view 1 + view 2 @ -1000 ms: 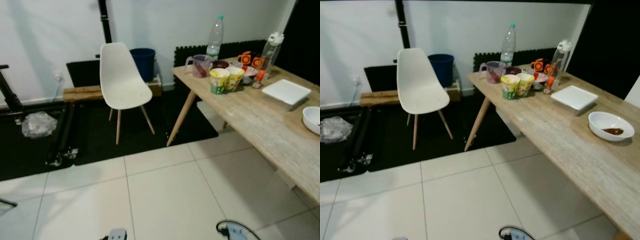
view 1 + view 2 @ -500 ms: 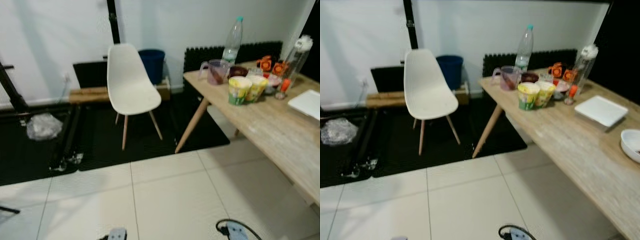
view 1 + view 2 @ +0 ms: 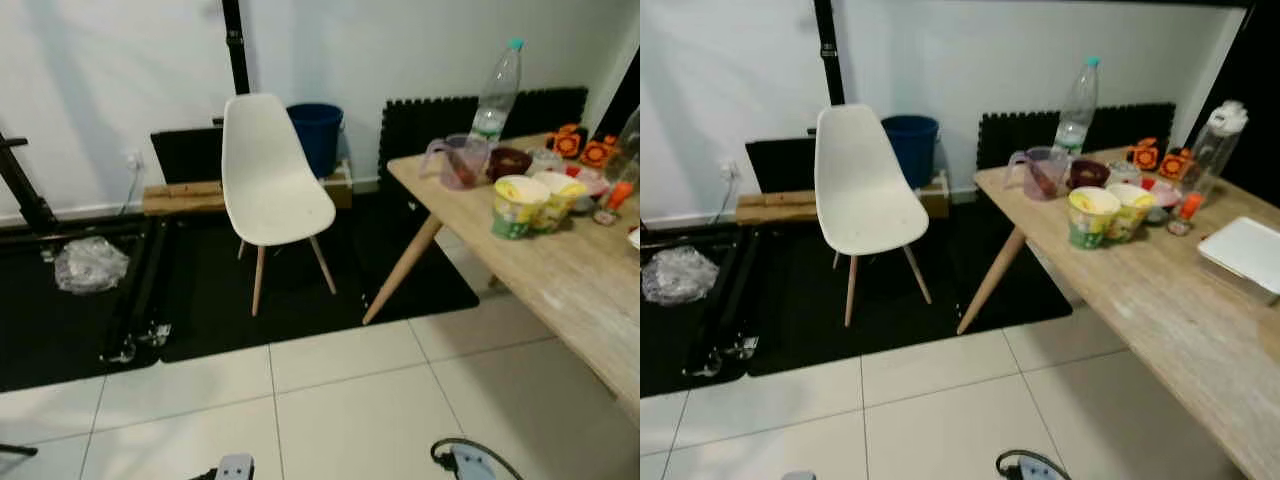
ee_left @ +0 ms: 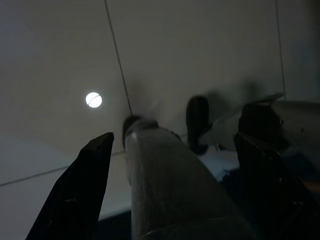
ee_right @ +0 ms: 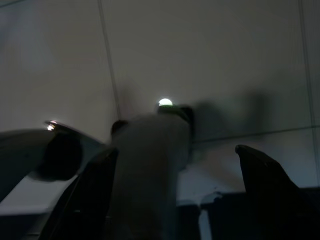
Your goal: Restocking fridge
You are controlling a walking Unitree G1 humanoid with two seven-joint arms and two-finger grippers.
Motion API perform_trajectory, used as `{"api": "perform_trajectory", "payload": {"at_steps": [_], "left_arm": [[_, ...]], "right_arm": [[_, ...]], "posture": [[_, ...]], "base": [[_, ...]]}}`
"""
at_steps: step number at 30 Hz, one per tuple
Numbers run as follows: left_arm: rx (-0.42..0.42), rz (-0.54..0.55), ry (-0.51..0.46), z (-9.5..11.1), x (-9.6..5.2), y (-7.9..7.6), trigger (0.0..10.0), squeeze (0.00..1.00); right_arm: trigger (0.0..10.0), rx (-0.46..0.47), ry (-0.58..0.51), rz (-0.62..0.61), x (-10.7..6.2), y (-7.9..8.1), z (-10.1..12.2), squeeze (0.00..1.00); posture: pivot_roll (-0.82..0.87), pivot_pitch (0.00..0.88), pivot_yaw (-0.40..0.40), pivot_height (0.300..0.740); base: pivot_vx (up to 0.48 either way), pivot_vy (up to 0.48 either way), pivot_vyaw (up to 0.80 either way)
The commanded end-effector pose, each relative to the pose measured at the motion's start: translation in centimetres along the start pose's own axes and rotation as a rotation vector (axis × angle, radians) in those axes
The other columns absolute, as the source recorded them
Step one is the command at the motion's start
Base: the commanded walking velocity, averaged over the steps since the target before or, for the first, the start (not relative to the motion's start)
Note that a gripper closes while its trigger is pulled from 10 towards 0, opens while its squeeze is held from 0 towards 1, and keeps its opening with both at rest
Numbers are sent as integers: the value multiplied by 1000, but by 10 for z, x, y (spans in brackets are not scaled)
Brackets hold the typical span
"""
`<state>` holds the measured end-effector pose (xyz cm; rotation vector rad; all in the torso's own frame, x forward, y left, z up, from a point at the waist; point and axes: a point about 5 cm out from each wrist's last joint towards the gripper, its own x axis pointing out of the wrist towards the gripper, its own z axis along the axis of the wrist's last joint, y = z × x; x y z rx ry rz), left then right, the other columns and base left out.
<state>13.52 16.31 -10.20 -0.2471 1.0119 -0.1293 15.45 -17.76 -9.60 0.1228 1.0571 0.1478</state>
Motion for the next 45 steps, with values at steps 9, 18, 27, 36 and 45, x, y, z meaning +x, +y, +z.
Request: {"api": "perform_trajectory", "payload": {"at_steps": [9,18,27,36,45], "left_arm": [[6,-2,13,-3,0,-2,10000,0],[5,1,10,-1,1,-2,10000,0],[-4,9,10,-2,0,-1,10000,0],[-23,13,7,0,0,0,10000,0],[-30,0,17,-2,1,-1,10000,0]], "right_arm": [[10000,-33,-10,-13,0,-3,5,0],[10000,-45,-11,-13,0,-3,6,0],[10000,-61,-21,-13,1,-2,9,0],[10000,-228,-139,21,5,9,49,0],[10000,-413,-365,175,1,38,124,0]], "posture": [[-56,0,4,740],[-56,0,4,740],[-59,0,7,740],[-57,0,6,740],[-61,0,7,740]], "base": [[369,0,0],[358,0,0],[270,0,0],[0,0,0],[0,-308,0]]}}
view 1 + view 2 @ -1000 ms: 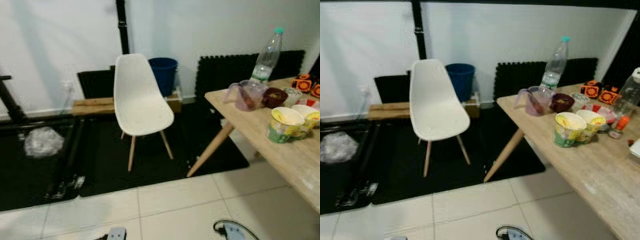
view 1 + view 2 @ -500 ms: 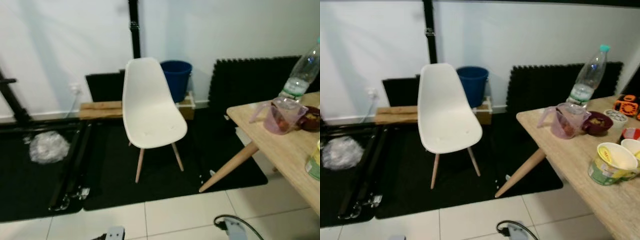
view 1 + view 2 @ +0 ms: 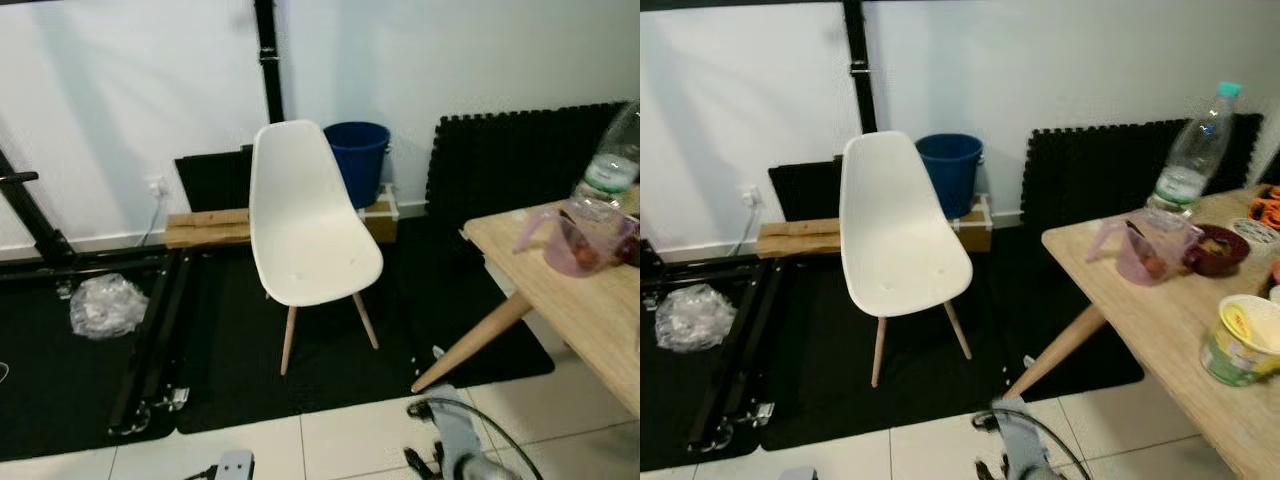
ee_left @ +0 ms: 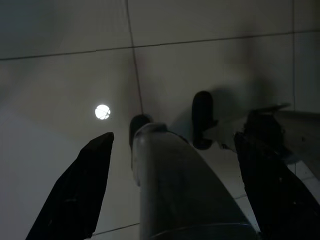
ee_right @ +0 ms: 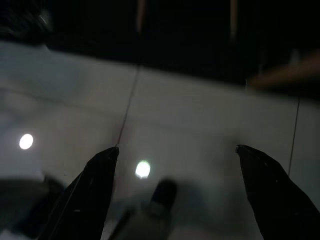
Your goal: Restocking fridge
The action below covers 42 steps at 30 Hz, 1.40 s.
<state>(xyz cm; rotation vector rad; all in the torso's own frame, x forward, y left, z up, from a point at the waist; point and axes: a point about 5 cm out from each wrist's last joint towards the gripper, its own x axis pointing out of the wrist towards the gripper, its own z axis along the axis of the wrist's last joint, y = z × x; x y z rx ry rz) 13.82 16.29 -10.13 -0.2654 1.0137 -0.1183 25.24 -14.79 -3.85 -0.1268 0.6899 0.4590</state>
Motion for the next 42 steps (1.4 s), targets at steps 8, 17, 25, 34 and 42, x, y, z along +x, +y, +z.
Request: {"api": "perform_trajectory", "payload": {"at_steps": [8,17,25,34,42], "left_arm": [[-26,25,9,-5,-1,2,10000,0],[-32,23,1,-5,-1,1,10000,0],[-35,2,9,-6,-1,-2,10000,0],[-62,34,1,-6,-1,1,10000,0],[-66,30,0,-7,-1,0,10000,0]], "right_arm": [[10000,-282,-318,335,5,18,90,0],[10000,-494,-513,852,-33,48,157,1000],[10000,-638,-546,859,-58,38,181,0],[10000,-862,-467,737,-129,-24,228,0],[10000,-982,-410,576,-167,-57,249,0]], "posture": [[-61,0,7,740],[-60,0,-6,740],[-62,0,-10,740],[-67,0,-27,740],[-66,0,-32,740]], "base": [[0,0,0],[0,0,0],[0,-345,0],[0,-229,0],[0,0,0]]}}
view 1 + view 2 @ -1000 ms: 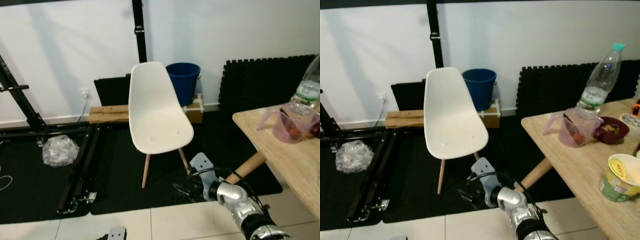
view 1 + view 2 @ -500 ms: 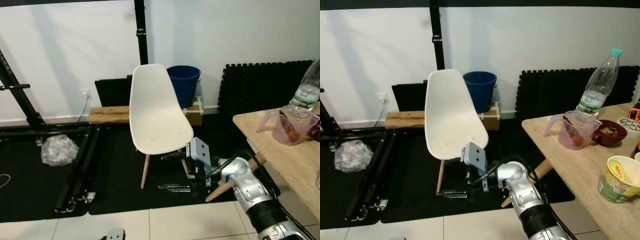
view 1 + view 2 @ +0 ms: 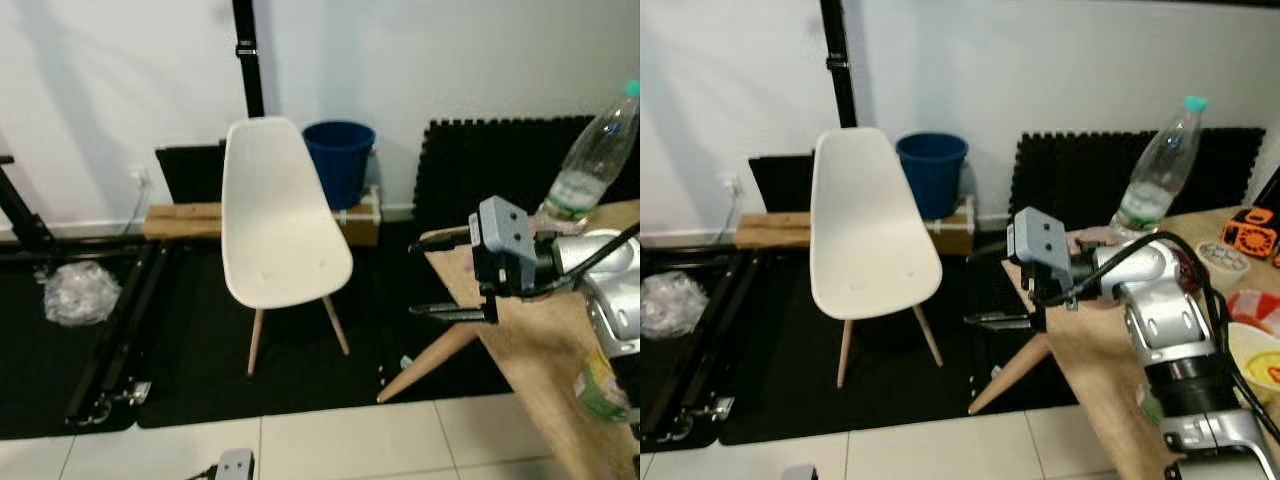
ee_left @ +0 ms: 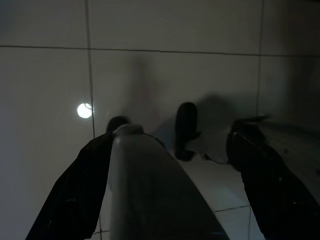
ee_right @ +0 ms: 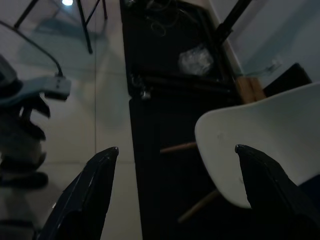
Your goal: Restocking fridge
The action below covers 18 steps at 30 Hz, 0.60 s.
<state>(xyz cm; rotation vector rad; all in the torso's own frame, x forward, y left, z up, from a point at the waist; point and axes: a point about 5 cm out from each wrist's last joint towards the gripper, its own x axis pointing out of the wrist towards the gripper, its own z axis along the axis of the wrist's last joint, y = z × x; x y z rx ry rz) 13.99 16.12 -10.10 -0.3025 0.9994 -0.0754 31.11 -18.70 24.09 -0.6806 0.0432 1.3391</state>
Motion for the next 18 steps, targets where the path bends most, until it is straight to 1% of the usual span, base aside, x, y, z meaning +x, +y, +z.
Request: {"api": "perform_trajectory", "payload": {"at_steps": [1,2,6,7,8,10,11,12,13,15,16,17,18], "left_arm": [[-16,14,20,-8,-2,2,10000,0],[-18,13,20,-9,-2,2,10000,0],[-24,12,19,-9,-2,2,10000,0],[-24,12,19,-9,-2,2,10000,0],[-26,13,18,-9,-2,2,10000,0],[-29,13,19,-10,-3,2,10000,0],[-29,13,19,-10,-3,2,10000,0],[-30,13,20,-11,-3,2,10000,0],[-30,13,20,-11,-3,2,10000,0],[-32,12,21,-12,-3,2,10000,0],[-32,12,21,-12,-3,2,10000,0],[-33,10,24,-12,-3,1,10000,0],[-33,9,24,-13,-3,1,10000,0]], "right_arm": [[10000,-53,33,-17,-14,-7,10,0],[10000,-63,53,-24,-21,-9,14,0],[10000,-72,252,-15,-63,-12,17,0],[10000,-72,252,-15,-63,-12,17,0],[10000,-70,276,-12,-69,-11,18,0],[10000,-63,335,-3,-87,-11,20,0],[10000,-63,335,-3,-87,-11,20,0],[10000,-60,352,5,-92,-10,21,0],[10000,-60,352,5,-92,-10,21,0],[10000,-77,295,-8,-97,-9,29,0],[10000,-77,295,-8,-97,-9,29,0],[10000,-85,311,-39,-100,-8,28,0],[10000,-84,351,-43,-103,-8,25,0]], "posture": [[-66,0,-32,740],[-66,0,-32,740],[-66,0,-37,740],[-66,0,-37,740],[-66,0,-37,740],[-77,0,-41,740],[-77,0,-41,740],[-77,0,-41,740],[-77,0,-41,740],[-93,0,-44,740],[-93,0,-44,740],[-93,0,-44,740],[-93,0,-44,740]], "base": [[0,0,0],[0,0,0],[0,0,0],[0,0,0],[0,0,0],[0,0,0],[0,0,0],[0,0,0],[0,0,0],[0,0,0],[0,0,0],[0,0,0],[0,0,0]]}}
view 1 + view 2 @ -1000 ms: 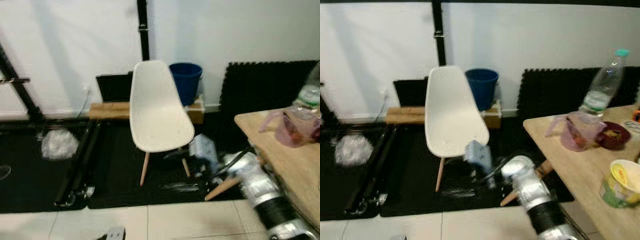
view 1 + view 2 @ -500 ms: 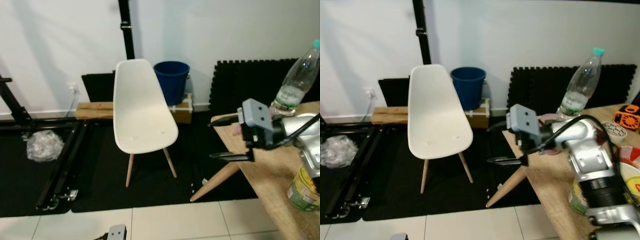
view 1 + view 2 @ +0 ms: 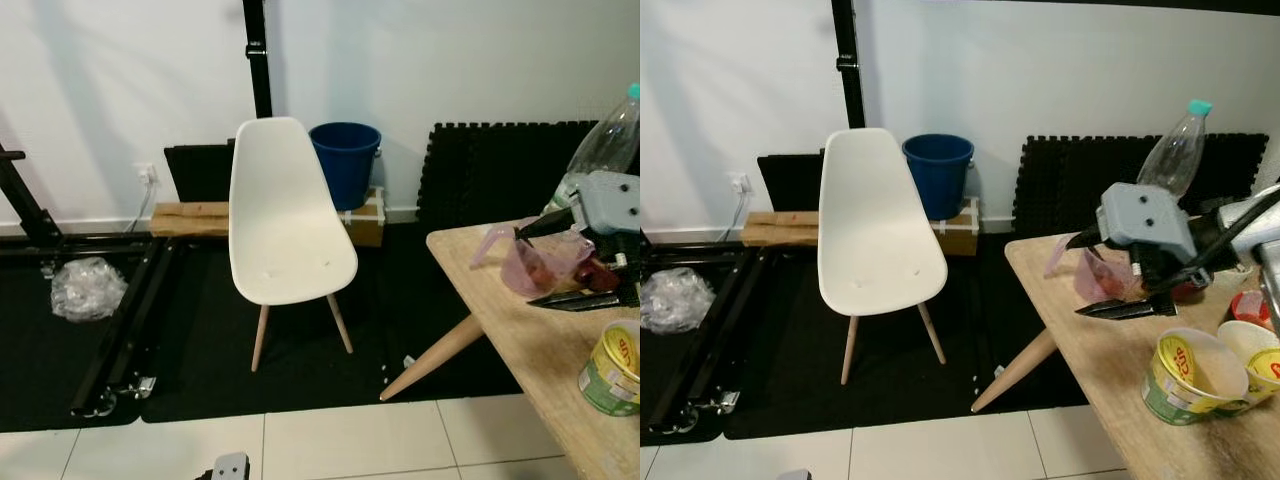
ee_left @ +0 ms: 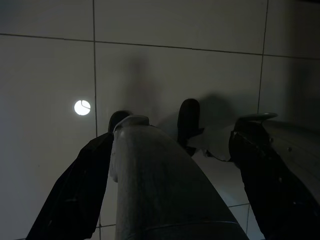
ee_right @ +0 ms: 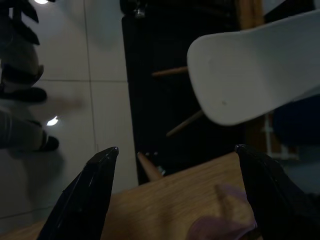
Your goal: Restocking fridge
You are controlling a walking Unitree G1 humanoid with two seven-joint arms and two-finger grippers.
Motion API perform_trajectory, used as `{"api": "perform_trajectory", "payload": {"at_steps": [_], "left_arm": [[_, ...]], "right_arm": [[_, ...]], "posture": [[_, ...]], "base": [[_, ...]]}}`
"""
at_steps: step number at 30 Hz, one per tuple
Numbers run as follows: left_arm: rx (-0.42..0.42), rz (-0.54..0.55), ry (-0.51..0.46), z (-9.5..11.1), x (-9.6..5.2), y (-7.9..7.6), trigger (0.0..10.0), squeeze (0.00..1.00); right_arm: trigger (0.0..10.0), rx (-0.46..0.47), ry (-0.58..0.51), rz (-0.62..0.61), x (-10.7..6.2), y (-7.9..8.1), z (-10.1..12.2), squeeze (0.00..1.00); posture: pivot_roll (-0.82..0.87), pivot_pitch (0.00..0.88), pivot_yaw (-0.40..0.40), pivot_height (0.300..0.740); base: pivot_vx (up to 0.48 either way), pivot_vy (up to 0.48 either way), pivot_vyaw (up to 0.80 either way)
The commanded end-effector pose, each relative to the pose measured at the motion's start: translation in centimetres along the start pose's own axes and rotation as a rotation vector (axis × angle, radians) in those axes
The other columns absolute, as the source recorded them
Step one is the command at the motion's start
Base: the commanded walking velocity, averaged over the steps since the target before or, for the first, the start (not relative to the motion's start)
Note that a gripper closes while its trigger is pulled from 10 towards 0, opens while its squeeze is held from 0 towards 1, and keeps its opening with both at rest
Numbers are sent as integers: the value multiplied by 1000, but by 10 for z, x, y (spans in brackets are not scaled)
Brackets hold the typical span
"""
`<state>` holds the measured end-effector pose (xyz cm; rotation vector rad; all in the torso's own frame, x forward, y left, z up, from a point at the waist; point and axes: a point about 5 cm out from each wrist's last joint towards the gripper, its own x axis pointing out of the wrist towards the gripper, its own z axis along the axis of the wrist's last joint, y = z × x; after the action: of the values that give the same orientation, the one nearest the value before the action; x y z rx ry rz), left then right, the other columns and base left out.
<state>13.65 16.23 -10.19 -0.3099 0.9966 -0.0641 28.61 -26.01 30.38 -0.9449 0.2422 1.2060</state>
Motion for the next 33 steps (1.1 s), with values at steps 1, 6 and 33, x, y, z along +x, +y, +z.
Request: {"api": "perform_trajectory", "payload": {"at_steps": [1,6,33], "left_arm": [[-22,2,28,-10,-1,-1,10000,0],[-21,2,28,-9,-1,-1,10000,0],[-34,3,21,-8,-1,-2,10000,0]], "right_arm": [[10000,-7,62,-13,-9,3,-4,0],[10000,9,112,23,-20,5,-6,0],[10000,-26,184,121,-19,12,-17,0]], "posture": [[-93,0,-44,740],[-107,0,-45,740],[-112,0,-61,740]], "base": [[0,0,-419],[0,0,-615],[0,0,-722]]}}
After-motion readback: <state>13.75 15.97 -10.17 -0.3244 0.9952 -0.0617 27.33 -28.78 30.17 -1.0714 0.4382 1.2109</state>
